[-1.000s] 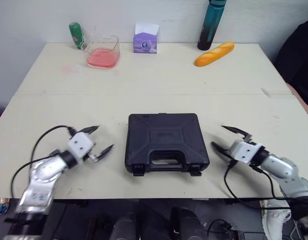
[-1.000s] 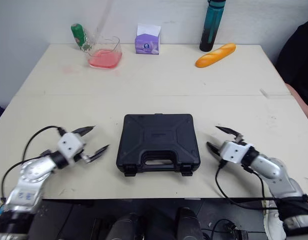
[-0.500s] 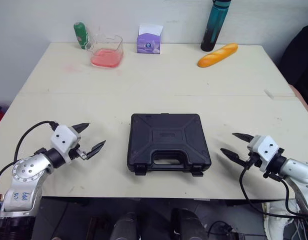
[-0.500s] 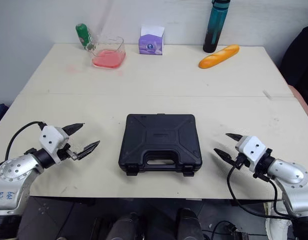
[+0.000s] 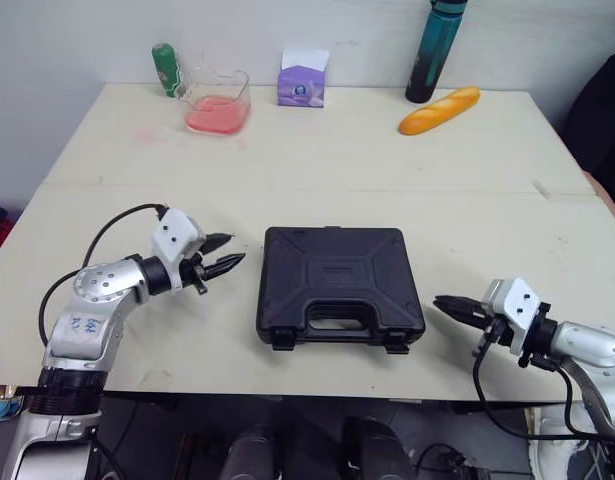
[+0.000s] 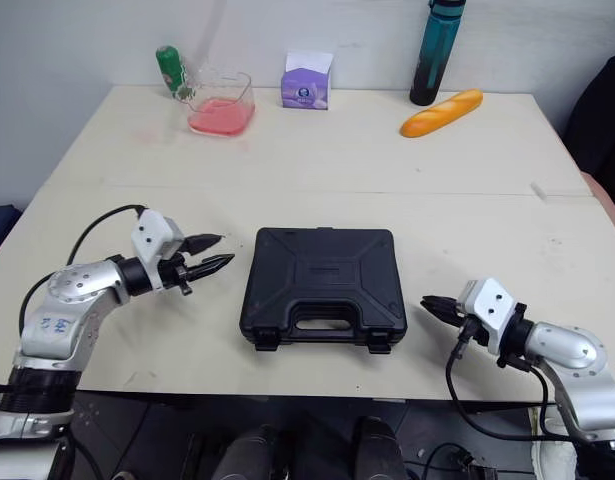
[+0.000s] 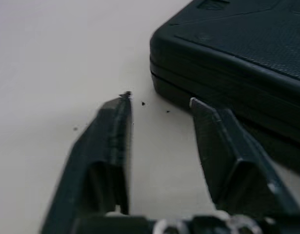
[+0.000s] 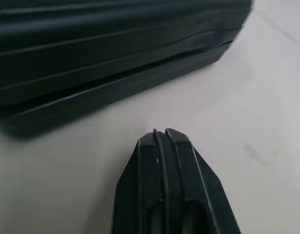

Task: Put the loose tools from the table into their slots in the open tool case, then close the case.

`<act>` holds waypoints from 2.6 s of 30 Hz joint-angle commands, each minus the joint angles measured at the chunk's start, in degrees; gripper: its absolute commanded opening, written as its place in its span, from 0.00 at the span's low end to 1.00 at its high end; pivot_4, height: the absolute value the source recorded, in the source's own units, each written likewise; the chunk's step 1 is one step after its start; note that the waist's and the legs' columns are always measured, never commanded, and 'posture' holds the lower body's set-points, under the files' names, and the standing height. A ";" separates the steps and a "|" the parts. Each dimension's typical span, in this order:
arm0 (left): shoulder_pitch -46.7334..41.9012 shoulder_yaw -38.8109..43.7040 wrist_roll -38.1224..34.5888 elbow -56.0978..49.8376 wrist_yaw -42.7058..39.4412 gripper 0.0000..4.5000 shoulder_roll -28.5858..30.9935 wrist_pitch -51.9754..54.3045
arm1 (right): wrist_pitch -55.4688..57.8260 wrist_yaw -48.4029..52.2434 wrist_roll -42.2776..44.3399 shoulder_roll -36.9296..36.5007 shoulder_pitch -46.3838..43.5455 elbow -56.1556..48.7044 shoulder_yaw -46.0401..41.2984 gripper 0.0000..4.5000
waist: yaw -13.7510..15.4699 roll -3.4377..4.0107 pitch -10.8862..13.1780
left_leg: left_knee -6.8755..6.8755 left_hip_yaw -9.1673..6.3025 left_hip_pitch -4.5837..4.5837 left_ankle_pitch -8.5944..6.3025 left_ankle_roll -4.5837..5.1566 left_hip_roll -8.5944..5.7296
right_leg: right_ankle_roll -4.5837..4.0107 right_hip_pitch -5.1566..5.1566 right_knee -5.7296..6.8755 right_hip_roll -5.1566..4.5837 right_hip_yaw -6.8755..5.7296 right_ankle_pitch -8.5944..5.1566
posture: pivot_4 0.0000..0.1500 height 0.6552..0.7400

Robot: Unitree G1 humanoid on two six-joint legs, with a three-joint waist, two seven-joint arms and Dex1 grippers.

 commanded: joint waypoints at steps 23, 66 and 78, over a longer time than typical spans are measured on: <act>-32.41 -5.21 13.33 54.63 -1.06 0.00 -16.16 -27.63 | 8.16 1.86 -0.82 3.80 11.24 -16.59 3.46 0.00 | 1.23 -0.30 0.10 | 0.14 -0.02 -0.06 0.00 0.06 -0.03 | 0.07 0.05 -0.05 0.09 -0.07 0.04 | 1.00 1.00; 2.78 -1.56 7.51 3.62 -11.60 0.00 -7.35 -14.90 | 4.77 -10.88 -13.03 8.98 -1.40 -1.62 4.83 0.00 | 0.74 -0.51 0.01 | 0.38 -0.18 0.01 -0.06 0.12 0.01 | 0.08 0.24 0.01 -0.12 -0.11 0.04 | 1.00 1.00; -9.93 -6.40 -8.55 -16.48 -11.19 0.00 -6.68 13.72 | 8.70 -11.45 -2.78 10.03 5.61 -7.17 -6.15 0.00 | 1.45 -0.45 0.02 | 0.33 -0.53 -0.10 -0.06 0.13 -0.13 | 0.13 0.48 -0.35 -0.16 -0.12 0.08 | 1.00 1.00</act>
